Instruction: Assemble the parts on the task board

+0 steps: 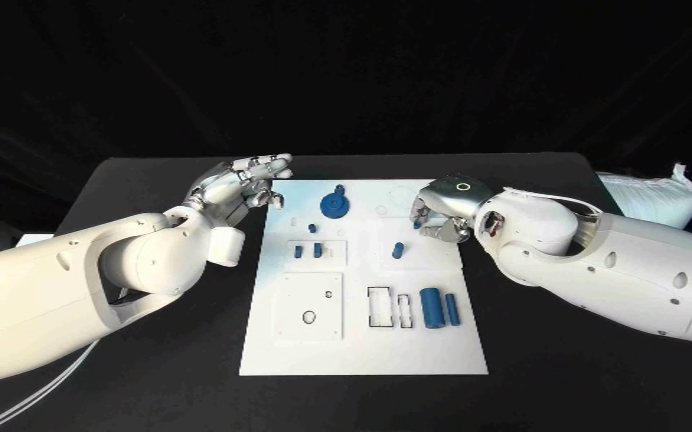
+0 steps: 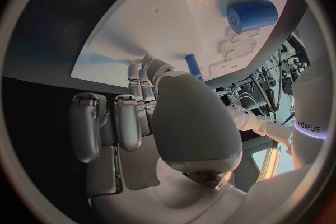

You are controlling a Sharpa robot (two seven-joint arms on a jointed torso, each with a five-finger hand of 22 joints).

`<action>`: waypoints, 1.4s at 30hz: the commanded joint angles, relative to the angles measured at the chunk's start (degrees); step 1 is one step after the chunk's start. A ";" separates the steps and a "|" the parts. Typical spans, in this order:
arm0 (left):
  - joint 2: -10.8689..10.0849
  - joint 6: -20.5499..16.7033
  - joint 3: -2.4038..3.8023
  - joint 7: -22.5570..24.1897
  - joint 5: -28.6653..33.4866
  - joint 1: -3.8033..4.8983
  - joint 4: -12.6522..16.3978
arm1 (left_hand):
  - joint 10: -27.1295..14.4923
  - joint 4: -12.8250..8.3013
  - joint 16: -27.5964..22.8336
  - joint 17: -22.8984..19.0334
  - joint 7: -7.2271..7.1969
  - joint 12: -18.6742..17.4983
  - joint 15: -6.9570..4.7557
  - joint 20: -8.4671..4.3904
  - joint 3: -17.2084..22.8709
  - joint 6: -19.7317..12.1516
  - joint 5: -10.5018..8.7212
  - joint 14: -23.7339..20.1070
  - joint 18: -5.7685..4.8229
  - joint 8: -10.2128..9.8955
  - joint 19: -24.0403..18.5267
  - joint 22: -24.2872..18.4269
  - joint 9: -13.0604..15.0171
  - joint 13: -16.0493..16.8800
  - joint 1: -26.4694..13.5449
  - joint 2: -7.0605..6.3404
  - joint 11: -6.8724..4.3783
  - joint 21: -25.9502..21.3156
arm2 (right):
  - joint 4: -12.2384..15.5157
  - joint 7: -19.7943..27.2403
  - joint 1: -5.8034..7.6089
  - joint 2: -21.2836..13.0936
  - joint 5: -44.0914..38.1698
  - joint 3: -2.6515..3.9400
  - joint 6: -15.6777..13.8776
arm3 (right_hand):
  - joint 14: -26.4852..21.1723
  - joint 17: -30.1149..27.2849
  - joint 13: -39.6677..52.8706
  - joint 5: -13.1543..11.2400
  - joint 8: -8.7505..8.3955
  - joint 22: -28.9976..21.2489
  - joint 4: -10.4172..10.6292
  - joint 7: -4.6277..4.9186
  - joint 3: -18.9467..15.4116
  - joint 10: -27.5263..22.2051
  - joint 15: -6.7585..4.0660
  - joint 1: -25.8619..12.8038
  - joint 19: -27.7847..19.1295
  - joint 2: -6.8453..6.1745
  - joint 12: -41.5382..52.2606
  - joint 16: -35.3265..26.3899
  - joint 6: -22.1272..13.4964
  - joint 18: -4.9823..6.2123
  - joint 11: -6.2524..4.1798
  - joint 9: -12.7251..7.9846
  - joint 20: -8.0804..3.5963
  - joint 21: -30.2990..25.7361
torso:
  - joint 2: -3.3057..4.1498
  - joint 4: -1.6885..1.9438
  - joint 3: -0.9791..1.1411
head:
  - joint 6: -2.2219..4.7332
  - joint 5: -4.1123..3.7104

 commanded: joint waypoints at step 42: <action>-0.22 0.33 0.02 -1.27 -1.54 -0.01 0.15 | -1.66 -1.33 0.14 -0.92 1.09 -0.28 0.61 0.66 0.03 -1.60 0.00 -0.62 0.99 -0.95 -0.32 -0.22 -0.29 -0.39 0.36 0.13 0.98 -0.56 | 0.16 -0.43 -0.85 0.73 -0.73 0.15 -3.50 | 4.40 7.02 -3.22 -1.70 0.51 6.37 -4.97 0.06 7.41 6.36 -0.26 -0.41 1.74 3.70 -0.08 0.40 3.73 0.90 -0.36 1.33 -0.37 0.29 | -0.13 0.01 -0.01 | -0.73 0.43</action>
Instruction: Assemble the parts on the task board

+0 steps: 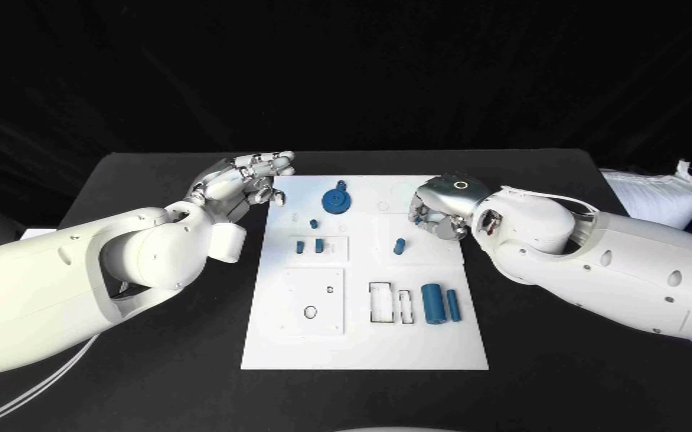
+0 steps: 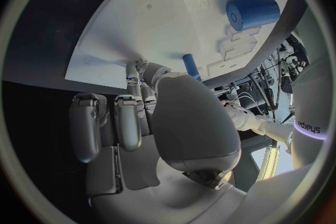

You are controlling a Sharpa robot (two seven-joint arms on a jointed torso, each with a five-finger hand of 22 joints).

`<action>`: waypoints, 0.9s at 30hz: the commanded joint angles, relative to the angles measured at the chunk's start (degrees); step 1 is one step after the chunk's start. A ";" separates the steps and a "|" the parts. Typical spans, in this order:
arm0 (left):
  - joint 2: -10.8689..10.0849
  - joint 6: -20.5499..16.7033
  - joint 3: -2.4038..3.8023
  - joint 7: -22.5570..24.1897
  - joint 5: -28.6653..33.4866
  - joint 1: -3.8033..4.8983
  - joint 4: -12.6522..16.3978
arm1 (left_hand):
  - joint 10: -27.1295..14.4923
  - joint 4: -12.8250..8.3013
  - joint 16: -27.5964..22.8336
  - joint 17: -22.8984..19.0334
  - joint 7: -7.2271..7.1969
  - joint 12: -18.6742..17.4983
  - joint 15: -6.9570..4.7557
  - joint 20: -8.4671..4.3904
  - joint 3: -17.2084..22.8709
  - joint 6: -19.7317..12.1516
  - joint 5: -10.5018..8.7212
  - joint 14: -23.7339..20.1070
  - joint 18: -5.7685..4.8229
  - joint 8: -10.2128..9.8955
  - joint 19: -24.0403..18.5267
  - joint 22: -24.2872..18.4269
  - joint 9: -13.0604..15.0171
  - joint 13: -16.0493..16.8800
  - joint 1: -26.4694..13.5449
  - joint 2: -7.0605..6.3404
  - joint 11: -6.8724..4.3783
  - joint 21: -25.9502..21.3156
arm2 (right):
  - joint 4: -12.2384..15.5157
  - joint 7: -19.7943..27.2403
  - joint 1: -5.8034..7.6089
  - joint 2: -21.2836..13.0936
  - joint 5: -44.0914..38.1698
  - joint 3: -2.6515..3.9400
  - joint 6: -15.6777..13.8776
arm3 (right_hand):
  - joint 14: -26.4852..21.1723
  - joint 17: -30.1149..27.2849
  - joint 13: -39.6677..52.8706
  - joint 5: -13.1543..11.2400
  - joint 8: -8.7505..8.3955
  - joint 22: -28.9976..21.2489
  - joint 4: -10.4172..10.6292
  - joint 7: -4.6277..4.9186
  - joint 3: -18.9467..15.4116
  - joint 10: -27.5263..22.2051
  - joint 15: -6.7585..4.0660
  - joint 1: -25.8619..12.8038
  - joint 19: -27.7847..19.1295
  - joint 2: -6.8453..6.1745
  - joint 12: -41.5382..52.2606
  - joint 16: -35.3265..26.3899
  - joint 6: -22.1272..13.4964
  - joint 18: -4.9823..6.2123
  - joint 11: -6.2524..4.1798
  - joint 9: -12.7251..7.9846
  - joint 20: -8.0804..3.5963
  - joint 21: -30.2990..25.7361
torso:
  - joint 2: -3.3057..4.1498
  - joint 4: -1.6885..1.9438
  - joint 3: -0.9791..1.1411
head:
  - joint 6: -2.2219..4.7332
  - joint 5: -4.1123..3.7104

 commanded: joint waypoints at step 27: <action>-0.28 0.85 -0.03 -0.46 -0.90 -0.01 -0.39 | -1.25 -0.56 0.06 -0.72 0.41 -0.13 0.46 0.68 -0.20 -1.28 0.00 -0.58 0.98 -0.68 -0.22 -0.12 -0.10 -0.19 0.04 0.07 0.51 -0.51 | 11.50 -1.43 0.12 -4.13 1.74 1.60 -5.96 | 4.38 6.95 -0.44 0.30 -0.22 6.45 -0.47 0.43 -0.06 1.10 -0.14 -1.44 1.76 -0.41 -0.46 0.16 0.46 0.90 -0.54 0.29 -0.26 0.26 | -0.02 0.01 0.02 | 0.24 0.62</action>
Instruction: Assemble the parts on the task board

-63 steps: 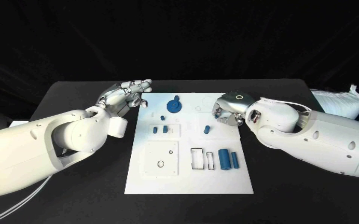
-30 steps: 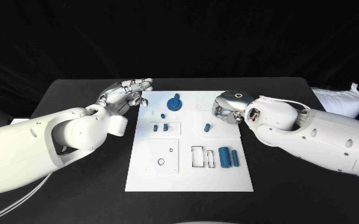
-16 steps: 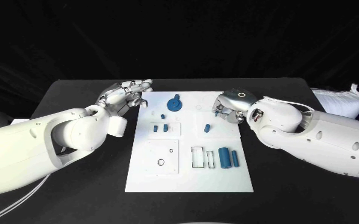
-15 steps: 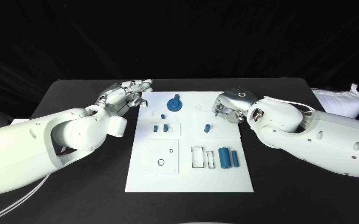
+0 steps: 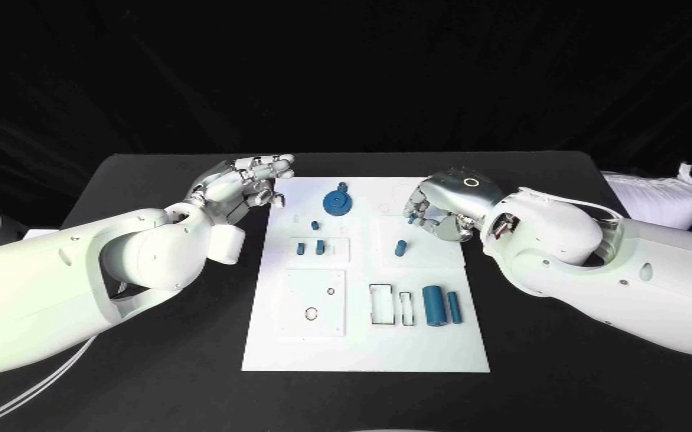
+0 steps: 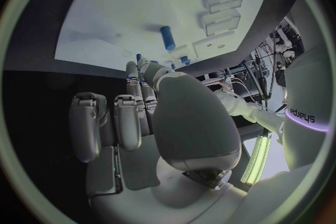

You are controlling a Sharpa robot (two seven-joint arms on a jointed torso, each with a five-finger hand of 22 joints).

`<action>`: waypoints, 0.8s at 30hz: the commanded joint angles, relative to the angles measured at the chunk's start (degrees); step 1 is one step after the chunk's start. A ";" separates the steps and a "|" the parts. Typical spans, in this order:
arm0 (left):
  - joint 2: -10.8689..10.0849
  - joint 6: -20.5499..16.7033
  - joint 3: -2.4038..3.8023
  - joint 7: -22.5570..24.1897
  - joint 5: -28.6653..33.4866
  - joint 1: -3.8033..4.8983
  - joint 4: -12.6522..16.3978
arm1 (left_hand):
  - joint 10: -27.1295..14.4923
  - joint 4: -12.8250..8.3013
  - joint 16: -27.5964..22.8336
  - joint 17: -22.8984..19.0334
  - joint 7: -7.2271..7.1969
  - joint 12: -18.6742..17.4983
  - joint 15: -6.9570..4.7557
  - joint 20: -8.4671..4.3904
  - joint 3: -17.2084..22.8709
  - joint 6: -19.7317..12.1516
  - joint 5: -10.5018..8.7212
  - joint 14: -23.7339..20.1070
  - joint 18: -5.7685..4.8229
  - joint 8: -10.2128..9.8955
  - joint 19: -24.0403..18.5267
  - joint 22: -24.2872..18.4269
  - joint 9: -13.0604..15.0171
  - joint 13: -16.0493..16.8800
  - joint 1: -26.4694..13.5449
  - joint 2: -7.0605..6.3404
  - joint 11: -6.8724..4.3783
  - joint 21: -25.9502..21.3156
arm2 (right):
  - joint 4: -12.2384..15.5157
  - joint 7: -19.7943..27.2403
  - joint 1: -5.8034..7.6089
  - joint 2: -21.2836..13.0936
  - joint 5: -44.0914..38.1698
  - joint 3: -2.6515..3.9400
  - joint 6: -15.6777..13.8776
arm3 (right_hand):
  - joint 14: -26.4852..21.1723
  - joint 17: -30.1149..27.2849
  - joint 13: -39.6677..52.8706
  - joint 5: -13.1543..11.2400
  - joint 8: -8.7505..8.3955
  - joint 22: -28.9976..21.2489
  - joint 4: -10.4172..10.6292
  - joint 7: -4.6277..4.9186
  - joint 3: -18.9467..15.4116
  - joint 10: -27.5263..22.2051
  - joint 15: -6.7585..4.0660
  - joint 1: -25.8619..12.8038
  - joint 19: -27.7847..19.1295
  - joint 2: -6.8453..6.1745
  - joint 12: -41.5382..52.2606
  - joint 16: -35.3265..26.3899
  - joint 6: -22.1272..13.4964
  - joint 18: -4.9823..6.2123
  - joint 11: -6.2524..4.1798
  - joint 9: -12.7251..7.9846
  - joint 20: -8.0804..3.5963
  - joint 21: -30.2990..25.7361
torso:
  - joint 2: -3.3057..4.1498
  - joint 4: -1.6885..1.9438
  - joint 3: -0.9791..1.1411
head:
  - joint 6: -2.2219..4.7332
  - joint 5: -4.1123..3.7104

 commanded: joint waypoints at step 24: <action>1.12 1.50 0.00 0.26 -0.34 -0.07 0.21 | -0.79 -0.18 0.10 -0.24 0.15 0.25 0.27 0.69 -0.67 -0.70 0.28 -0.44 0.98 -0.23 -0.13 -0.15 0.00 -0.11 -0.89 -0.24 0.28 -0.42 | 3.17 1.74 -5.86 10.65 -0.61 -1.13 0.65 | 4.35 6.84 -0.21 0.17 0.27 6.27 -0.53 0.47 0.08 0.05 -0.16 -0.40 1.69 -0.26 -0.33 0.08 0.24 0.94 0.02 0.10 -0.28 0.15 | -0.04 0.14 -0.22 | -2.07 4.30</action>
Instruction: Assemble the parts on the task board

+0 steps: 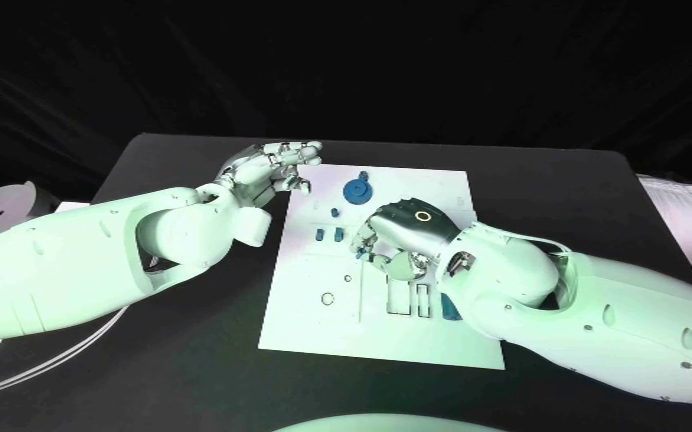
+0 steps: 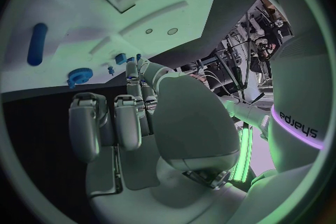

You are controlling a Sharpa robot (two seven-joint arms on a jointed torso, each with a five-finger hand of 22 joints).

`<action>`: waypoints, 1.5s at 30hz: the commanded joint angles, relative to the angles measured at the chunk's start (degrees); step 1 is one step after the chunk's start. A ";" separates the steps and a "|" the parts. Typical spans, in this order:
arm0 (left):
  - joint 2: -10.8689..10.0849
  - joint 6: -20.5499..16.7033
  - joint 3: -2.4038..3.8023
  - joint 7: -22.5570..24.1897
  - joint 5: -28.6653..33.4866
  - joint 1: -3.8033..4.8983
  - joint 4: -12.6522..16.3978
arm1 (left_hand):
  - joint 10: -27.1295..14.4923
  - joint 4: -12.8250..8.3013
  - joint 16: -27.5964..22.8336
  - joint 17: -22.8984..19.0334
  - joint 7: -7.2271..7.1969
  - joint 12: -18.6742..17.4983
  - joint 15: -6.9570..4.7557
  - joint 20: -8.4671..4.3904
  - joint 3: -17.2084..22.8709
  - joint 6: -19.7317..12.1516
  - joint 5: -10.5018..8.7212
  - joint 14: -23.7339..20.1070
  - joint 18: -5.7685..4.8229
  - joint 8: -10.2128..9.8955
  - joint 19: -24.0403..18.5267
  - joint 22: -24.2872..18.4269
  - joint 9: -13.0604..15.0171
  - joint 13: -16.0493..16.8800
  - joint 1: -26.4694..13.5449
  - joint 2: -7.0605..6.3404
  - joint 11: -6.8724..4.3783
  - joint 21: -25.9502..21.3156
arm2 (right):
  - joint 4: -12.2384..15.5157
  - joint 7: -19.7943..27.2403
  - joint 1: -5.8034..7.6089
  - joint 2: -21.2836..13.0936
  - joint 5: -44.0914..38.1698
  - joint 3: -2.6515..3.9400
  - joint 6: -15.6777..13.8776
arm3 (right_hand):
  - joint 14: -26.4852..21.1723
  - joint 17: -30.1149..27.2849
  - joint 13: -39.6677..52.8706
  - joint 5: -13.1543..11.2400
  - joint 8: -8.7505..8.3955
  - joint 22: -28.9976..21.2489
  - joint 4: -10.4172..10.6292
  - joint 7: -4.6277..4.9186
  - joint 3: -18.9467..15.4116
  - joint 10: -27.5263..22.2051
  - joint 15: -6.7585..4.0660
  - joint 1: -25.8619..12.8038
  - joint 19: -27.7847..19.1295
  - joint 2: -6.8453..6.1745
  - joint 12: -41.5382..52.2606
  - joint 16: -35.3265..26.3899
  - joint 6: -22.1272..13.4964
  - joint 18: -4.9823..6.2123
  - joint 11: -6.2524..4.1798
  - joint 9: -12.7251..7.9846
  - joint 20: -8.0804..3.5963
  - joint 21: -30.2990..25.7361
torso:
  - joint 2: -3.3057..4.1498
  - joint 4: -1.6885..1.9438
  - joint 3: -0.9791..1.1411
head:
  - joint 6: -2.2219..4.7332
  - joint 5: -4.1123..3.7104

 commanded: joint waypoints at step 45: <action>0.16 1.55 0.03 0.16 -0.29 0.01 0.58 | -0.52 0.09 0.15 -0.14 -0.04 0.39 0.08 0.53 -0.58 -0.57 0.37 -0.27 1.00 -0.21 0.06 -0.11 0.01 -0.08 -0.67 0.15 -0.12 -0.25 | -4.13 -1.65 -2.35 4.56 -4.30 -0.82 5.95 | 4.33 6.79 -0.14 0.20 0.01 6.15 -0.56 0.60 -0.24 -0.06 -0.07 -0.71 1.63 -0.30 -0.31 0.04 0.27 0.97 0.10 0.17 -0.26 0.05 | 0.02 -0.05 0.07 | -1.42 1.41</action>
